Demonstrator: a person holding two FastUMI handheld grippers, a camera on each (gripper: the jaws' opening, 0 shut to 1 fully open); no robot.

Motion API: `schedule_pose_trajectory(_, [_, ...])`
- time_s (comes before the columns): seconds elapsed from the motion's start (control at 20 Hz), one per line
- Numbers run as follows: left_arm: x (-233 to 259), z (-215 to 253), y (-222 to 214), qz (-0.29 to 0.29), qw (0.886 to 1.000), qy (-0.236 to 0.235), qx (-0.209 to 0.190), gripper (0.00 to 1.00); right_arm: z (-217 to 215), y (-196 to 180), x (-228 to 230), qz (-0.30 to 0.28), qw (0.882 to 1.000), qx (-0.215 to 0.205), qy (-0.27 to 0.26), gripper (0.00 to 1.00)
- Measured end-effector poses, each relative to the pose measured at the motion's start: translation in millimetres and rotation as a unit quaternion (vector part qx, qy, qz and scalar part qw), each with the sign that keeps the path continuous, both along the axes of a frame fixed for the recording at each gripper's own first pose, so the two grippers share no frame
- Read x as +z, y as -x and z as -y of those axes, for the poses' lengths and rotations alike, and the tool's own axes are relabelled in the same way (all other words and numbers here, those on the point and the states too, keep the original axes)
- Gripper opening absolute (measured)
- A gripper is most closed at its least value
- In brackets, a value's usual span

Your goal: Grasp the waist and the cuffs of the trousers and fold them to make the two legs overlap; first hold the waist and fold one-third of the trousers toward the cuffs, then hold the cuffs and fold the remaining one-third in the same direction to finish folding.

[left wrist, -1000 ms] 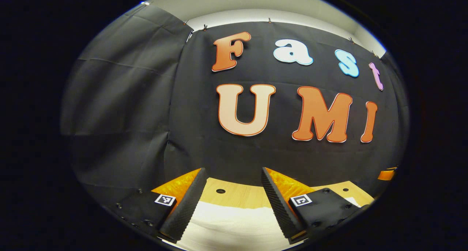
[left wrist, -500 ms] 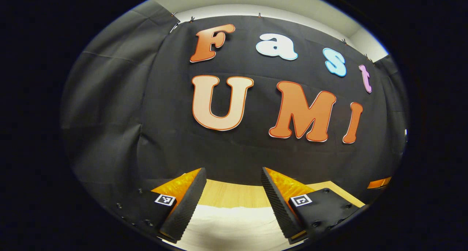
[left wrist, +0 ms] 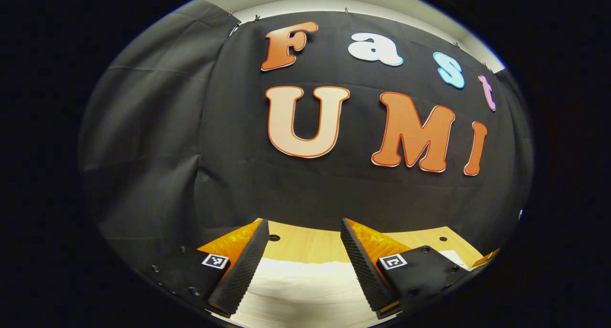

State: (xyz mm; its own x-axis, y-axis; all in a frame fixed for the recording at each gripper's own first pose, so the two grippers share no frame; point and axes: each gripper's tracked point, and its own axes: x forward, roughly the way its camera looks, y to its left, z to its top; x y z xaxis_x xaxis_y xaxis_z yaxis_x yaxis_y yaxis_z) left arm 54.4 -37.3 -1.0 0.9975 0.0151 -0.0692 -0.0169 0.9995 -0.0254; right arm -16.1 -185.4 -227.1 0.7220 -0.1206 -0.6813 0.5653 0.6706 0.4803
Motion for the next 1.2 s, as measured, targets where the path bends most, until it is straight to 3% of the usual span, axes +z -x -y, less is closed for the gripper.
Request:
schedule_pose_trajectory(0.35, [-9.2,-18.4,3.0,-0.013,1.000,-0.018,0.020,0.98,5.8,21.2,-58.5,-0.058,0.990,-0.075,-0.102,0.98])
schedule_pose_trajectory(0.7, [-11.7,-26.8,4.1,-0.014,0.999,-0.041,0.033,0.98,2.3,16.4,-81.6,-0.089,0.981,-0.094,-0.147,0.98])
schedule_pose_trajectory(0.95, [-15.9,-31.2,1.3,-0.022,0.999,-0.025,0.039,0.98,1.3,5.3,-86.5,-0.104,0.980,-0.087,-0.149,0.96])
schedule_pose_trajectory(1.0, [-19.4,-34.3,0.1,-0.024,0.999,-0.022,0.042,0.98,1.2,3.3,-89.5,-0.109,0.979,-0.086,-0.152,0.93])
schedule_pose_trajectory(1.1, [-23.6,-40.5,0.3,-0.031,0.998,-0.018,0.050,0.98,-0.4,-1.4,-93.1,-0.113,0.976,-0.089,-0.166,0.74])
schedule_pose_trajectory(1.15, [-23.9,-43.1,1.0,-0.035,0.998,-0.016,0.053,0.99,0.3,-2.4,-96.9,-0.117,0.973,-0.096,-0.172,0.51])
schedule_pose_trajectory(1.2, [-26.5,-46.9,1.6,-0.037,0.998,-0.012,0.056,0.98,1.4,-3.2,-100.9,-0.121,0.972,-0.102,-0.177,0.52])
